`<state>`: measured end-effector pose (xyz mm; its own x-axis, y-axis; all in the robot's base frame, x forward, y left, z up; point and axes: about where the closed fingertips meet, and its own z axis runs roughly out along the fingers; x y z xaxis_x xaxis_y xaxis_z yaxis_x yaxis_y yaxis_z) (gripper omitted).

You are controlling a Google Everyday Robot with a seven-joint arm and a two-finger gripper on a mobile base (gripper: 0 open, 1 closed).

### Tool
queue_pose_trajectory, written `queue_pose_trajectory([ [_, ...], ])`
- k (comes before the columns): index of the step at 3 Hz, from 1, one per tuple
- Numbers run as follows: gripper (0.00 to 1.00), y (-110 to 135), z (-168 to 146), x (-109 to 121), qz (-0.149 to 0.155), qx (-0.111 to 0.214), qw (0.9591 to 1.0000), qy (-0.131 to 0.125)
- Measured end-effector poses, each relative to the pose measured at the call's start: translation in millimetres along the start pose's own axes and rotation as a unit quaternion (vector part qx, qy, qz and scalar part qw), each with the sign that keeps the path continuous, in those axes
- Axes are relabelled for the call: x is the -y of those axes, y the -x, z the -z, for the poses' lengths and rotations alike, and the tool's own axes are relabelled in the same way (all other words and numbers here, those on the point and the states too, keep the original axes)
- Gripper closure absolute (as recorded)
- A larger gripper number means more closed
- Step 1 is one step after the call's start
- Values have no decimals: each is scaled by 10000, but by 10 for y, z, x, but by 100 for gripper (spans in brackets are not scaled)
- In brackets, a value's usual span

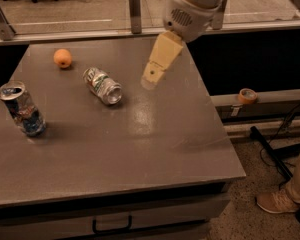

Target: Place 7up can upright

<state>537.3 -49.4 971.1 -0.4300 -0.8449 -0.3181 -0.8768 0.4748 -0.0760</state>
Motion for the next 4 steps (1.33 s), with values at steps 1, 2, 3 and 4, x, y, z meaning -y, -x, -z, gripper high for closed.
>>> queue_pose_trajectory([
  [1,0,466,-334,-71,-123,-16,9996,243],
  [2,0,886,-679,-160,-526,-221,9978,348],
  [3,0,1247,-948,-231,-978,-211,9946,284],
  [4,0,1478,-1182,-191,-1234,-155,9921,142],
])
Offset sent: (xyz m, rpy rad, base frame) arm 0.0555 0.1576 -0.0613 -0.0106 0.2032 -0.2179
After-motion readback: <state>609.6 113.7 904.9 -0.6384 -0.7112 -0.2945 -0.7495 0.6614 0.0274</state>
